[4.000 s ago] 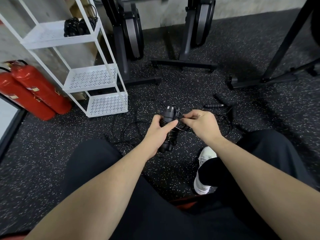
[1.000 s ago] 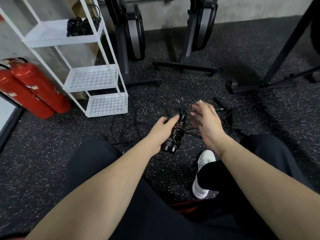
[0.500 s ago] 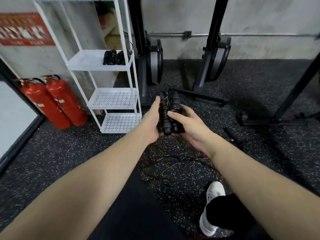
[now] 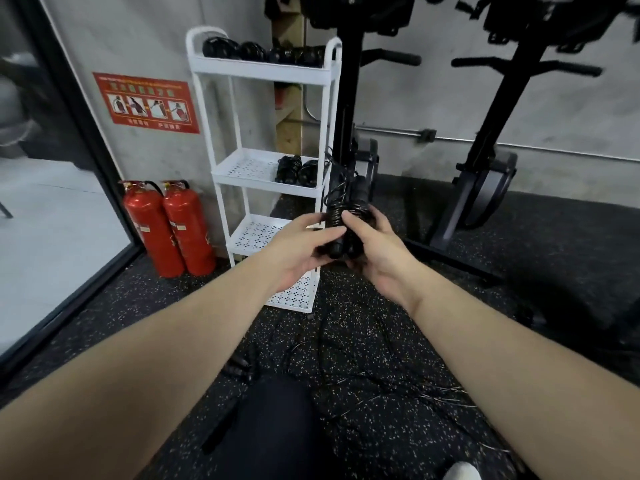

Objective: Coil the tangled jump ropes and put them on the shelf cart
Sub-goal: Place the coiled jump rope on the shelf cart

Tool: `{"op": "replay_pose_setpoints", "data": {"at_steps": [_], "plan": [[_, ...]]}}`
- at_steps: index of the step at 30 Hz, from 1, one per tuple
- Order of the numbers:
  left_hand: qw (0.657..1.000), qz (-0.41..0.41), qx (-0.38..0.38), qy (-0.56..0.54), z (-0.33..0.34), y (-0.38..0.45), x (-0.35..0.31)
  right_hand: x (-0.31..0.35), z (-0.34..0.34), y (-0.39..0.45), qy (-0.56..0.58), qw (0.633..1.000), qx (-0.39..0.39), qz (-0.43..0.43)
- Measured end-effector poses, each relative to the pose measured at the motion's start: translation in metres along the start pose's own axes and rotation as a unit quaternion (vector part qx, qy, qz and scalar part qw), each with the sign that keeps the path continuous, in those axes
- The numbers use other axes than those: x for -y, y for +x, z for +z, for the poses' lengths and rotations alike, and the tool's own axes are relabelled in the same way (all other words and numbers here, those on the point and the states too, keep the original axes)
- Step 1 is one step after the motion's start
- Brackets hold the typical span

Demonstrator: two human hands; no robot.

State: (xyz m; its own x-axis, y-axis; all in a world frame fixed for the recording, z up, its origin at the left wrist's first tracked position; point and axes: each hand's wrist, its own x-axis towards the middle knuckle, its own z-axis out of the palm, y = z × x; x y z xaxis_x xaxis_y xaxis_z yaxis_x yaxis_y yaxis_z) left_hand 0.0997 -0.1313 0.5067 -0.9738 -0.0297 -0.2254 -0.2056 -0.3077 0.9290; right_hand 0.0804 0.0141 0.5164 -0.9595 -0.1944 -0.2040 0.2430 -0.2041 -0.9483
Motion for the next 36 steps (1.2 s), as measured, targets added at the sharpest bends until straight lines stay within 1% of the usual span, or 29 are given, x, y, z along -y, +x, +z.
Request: {"op": "replay_pose_setpoints", "data": {"at_steps": [4,7,12,16,18,19,21,24,26,27,29,31,33,36], "plan": [[0.999,0.036,-0.014,-0.019,-0.019,0.019,-0.012,0.001,0.021,0.033,-0.018,1.0,0.019,0.001],[0.998,0.057,-0.031,-0.02,-0.036,0.037,-0.023,0.002,0.038,0.064,-0.059,0.998,0.032,-0.007],[0.993,0.059,-0.1,-0.024,-0.069,0.084,-0.04,0.011,0.064,0.123,-0.126,0.991,0.041,-0.03],[0.983,0.079,-0.163,-0.002,-0.1,0.132,-0.051,0.011,0.079,0.17,-0.24,0.969,0.035,-0.051],[0.977,0.088,-0.195,0.023,-0.116,0.162,-0.056,0.008,0.084,0.192,-0.313,0.946,0.042,-0.079],[0.971,0.095,-0.213,0.045,-0.124,0.176,-0.058,0.006,0.085,0.203,-0.363,0.925,0.054,-0.096],[0.955,0.115,-0.25,0.113,-0.136,0.204,-0.063,0.003,0.089,0.224,-0.479,0.865,0.085,-0.123],[0.932,0.129,-0.278,0.192,-0.149,0.241,-0.075,-0.008,0.096,0.253,-0.621,0.758,0.117,-0.161],[0.92,0.128,-0.291,0.228,-0.159,0.264,-0.08,-0.016,0.101,0.269,-0.671,0.708,0.125,-0.18],[0.917,0.128,-0.291,0.242,-0.164,0.275,-0.081,-0.019,0.103,0.274,-0.687,0.691,0.124,-0.189],[0.914,0.126,-0.286,0.258,-0.169,0.298,-0.084,-0.022,0.102,0.284,-0.713,0.662,0.111,-0.203],[0.913,0.125,-0.287,0.263,-0.176,0.317,-0.085,-0.026,0.101,0.292,-0.728,0.646,0.097,-0.209],[0.91,0.115,-0.284,0.281,-0.182,0.334,-0.085,-0.032,0.097,0.298,-0.731,0.645,0.09,-0.204],[0.903,0.079,-0.259,0.333,-0.186,0.347,-0.086,-0.041,0.091,0.305,-0.731,0.648,0.096,-0.191]]}}
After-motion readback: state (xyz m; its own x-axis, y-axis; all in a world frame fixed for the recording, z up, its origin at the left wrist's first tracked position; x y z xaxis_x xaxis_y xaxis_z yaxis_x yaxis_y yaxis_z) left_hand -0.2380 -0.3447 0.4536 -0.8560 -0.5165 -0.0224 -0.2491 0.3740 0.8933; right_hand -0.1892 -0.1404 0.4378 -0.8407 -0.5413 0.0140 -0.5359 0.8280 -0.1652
